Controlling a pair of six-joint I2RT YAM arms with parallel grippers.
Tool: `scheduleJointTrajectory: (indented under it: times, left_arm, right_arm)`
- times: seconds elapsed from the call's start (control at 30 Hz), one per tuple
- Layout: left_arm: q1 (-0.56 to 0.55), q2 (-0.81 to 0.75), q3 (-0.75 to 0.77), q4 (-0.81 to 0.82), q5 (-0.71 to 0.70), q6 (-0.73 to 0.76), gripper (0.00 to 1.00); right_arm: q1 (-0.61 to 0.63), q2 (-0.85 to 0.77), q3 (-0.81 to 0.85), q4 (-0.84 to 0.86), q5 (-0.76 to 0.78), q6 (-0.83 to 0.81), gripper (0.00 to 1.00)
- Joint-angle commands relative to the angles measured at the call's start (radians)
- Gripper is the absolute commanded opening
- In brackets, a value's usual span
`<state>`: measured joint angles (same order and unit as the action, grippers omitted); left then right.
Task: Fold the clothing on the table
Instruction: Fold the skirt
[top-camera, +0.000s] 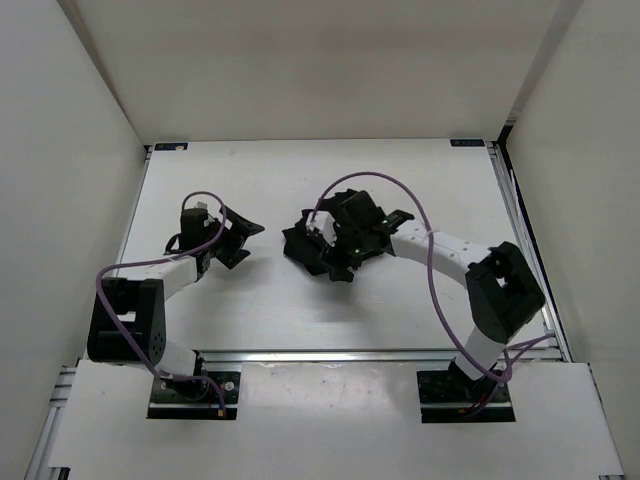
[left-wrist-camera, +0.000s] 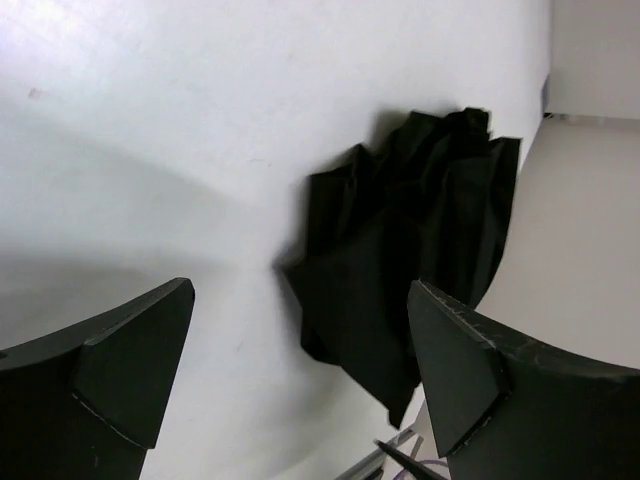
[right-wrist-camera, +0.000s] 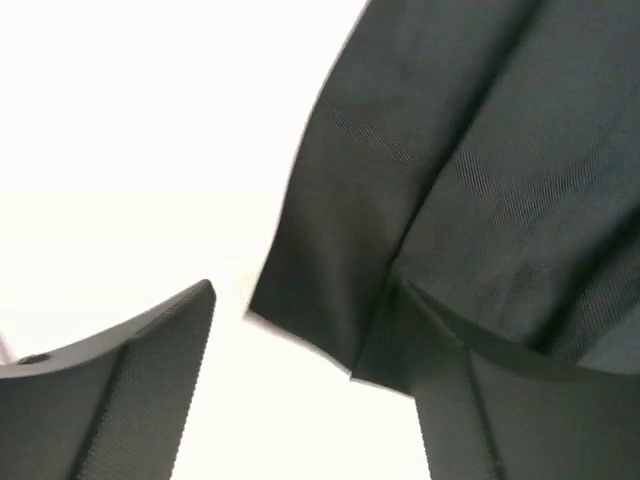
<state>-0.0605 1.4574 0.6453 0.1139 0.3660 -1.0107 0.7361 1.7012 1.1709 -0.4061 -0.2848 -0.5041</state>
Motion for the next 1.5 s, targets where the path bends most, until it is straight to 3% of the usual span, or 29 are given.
scheduleJointTrajectory:
  times: [0.0, 0.1, 0.2, 0.3, 0.37, 0.5, 0.63, 0.67, 0.7, 0.77, 0.8, 1.0, 1.2, 1.47]
  left_arm:
    - [-0.004, -0.026, -0.036, 0.007, 0.007, -0.017, 0.99]
    - [-0.06, 0.001, -0.004, 0.046, 0.013, -0.02, 0.99]
    - [-0.154, 0.053, 0.12, 0.038, 0.031, 0.075, 0.99]
    - [-0.298, 0.087, 0.282, 0.027, 0.015, 0.266, 0.98]
    - [-0.392, 0.107, 0.352, 0.038, 0.001, 0.317, 0.98]
    - [-0.464, 0.185, 0.396, 0.186, 0.077, 0.261, 0.98]
    - [-0.513, 0.325, 0.476, 0.253, 0.207, 0.189, 0.96]
    - [-0.525, 0.363, 0.506, 0.236, 0.226, 0.181, 0.86]
    - [-0.535, 0.389, 0.519, 0.25, 0.241, 0.172, 0.65]
    - [-0.533, 0.472, 0.565, 0.241, 0.264, 0.152, 0.37]
    - [-0.533, 0.489, 0.577, 0.24, 0.277, 0.141, 0.3]
    - [-0.498, 0.612, 0.614, 0.135, 0.312, 0.164, 0.17]
    - [-0.446, 0.606, 0.479, 0.187, 0.324, 0.147, 0.17]
    - [-0.4, 0.646, 0.444, 0.21, 0.36, 0.141, 0.18]
  right_arm:
    - [-0.091, -0.135, 0.101, -0.053, -0.325, 0.019, 0.8]
    - [-0.205, -0.239, 0.125, 0.077, -0.444, 0.235, 0.93]
    - [-0.351, -0.261, 0.139, 0.129, -0.462, 0.427, 0.89]
    - [-0.464, -0.177, 0.165, 0.04, -0.485, 0.466, 0.64]
    - [-0.549, -0.152, 0.112, 0.061, -0.56, 0.49, 0.34]
    - [-0.598, -0.045, 0.076, 0.02, -0.72, 0.474, 0.01]
    - [-0.613, 0.035, 0.049, 0.045, -0.788, 0.554, 0.0]
    - [-0.621, 0.049, 0.047, 0.062, -0.789, 0.567, 0.0]
    - [-0.615, 0.073, 0.046, 0.075, -0.794, 0.591, 0.0]
    - [-0.606, 0.109, 0.055, 0.096, -0.82, 0.622, 0.0]
    - [-0.604, 0.126, 0.065, 0.09, -0.814, 0.615, 0.0]
    - [-0.521, 0.21, 0.105, 0.07, -0.739, 0.596, 0.0]
    - [-0.454, 0.356, 0.13, 0.027, -0.605, 0.63, 0.0]
    - [-0.468, 0.517, 0.099, 0.15, -0.751, 0.808, 0.0]
